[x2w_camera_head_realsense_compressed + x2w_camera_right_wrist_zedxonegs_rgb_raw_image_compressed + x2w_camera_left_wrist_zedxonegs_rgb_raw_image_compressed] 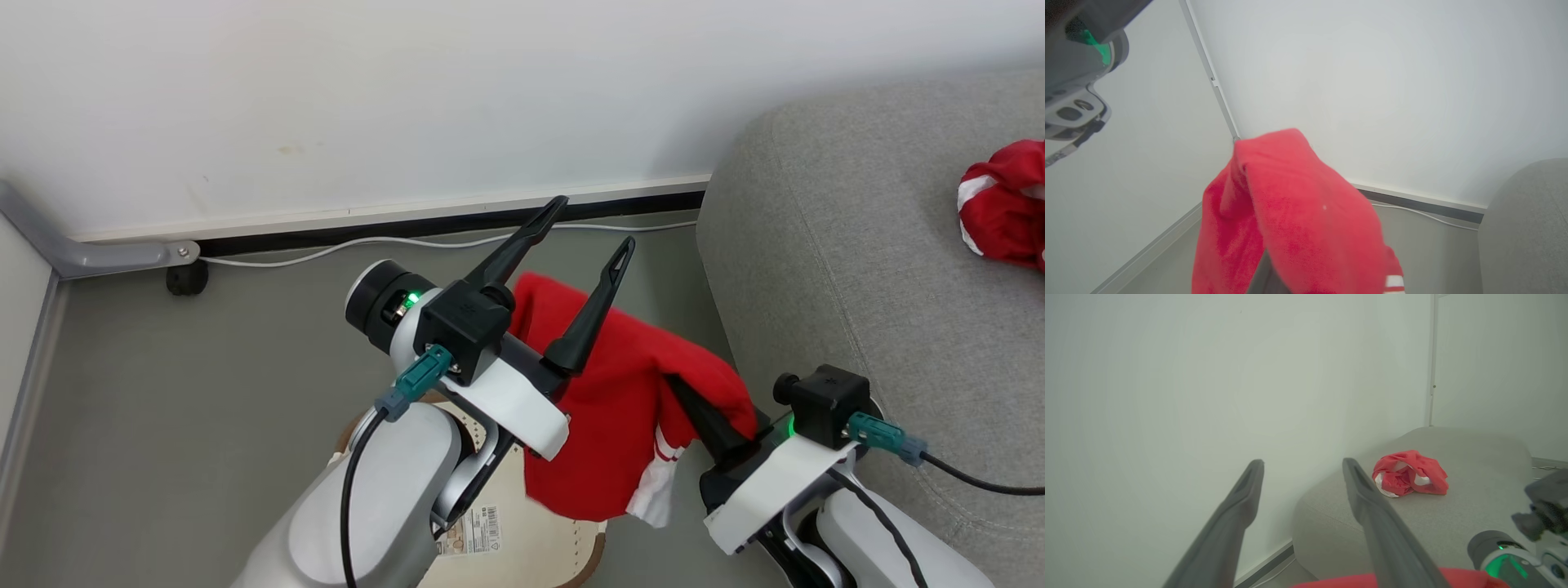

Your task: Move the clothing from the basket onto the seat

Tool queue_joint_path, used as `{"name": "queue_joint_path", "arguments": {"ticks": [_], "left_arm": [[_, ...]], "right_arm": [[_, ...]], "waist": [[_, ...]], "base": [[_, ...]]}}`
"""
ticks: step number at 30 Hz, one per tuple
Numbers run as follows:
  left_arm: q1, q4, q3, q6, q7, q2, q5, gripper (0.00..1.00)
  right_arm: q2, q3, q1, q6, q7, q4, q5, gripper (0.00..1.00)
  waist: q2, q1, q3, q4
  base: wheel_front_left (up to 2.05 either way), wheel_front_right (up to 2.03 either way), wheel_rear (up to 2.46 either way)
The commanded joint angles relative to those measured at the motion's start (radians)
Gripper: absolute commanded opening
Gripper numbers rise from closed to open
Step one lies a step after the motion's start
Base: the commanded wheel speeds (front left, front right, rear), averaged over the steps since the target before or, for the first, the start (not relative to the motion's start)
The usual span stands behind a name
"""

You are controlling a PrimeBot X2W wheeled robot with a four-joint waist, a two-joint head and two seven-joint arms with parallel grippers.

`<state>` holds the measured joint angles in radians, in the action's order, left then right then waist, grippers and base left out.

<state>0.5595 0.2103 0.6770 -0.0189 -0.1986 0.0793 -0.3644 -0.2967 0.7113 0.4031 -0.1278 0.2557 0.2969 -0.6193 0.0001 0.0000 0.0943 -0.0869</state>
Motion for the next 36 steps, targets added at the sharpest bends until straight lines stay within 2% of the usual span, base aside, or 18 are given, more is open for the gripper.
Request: {"name": "queue_joint_path", "arguments": {"ticks": [1,7,14,25,36], "left_arm": [[0.034,-0.019,-0.031,-0.006,-0.008,0.011,-0.007,1.00],[0.020,0.000,-0.020,0.002,-0.016,0.012,-0.020,1.00],[-0.014,0.033,-0.007,0.027,-0.011,0.019,-0.052,1.00],[-0.043,0.114,0.009,0.063,-0.023,0.015,-0.093,1.00],[-0.072,0.169,0.009,0.079,-0.051,0.007,-0.111,1.00]], "right_arm": [[-0.002,-0.003,-0.004,-0.003,0.006,-0.032,0.004,0.00],[0.000,-0.027,-0.013,-0.003,0.006,-0.046,0.008,0.00],[-0.002,-0.062,-0.017,-0.003,0.006,-0.059,0.009,0.00],[-0.006,-0.146,-0.019,-0.003,0.006,-0.110,0.019,0.00],[-0.010,-0.202,-0.015,-0.003,0.006,-0.164,0.026,0.00]], "waist": [[-0.0001,0.0000,0.000,-0.001],[-0.0001,0.0000,-0.006,-0.012],[-0.0001,0.0000,-0.011,-0.061],[-0.0001,0.0000,-0.020,-0.190],[-0.0001,0.0000,-0.041,-0.325]], "base": [[0.00,0.00,0.00],[0.00,0.00,0.00],[0.00,0.00,0.00],[0.00,0.00,0.00],[0.00,0.00,0.00]]}}
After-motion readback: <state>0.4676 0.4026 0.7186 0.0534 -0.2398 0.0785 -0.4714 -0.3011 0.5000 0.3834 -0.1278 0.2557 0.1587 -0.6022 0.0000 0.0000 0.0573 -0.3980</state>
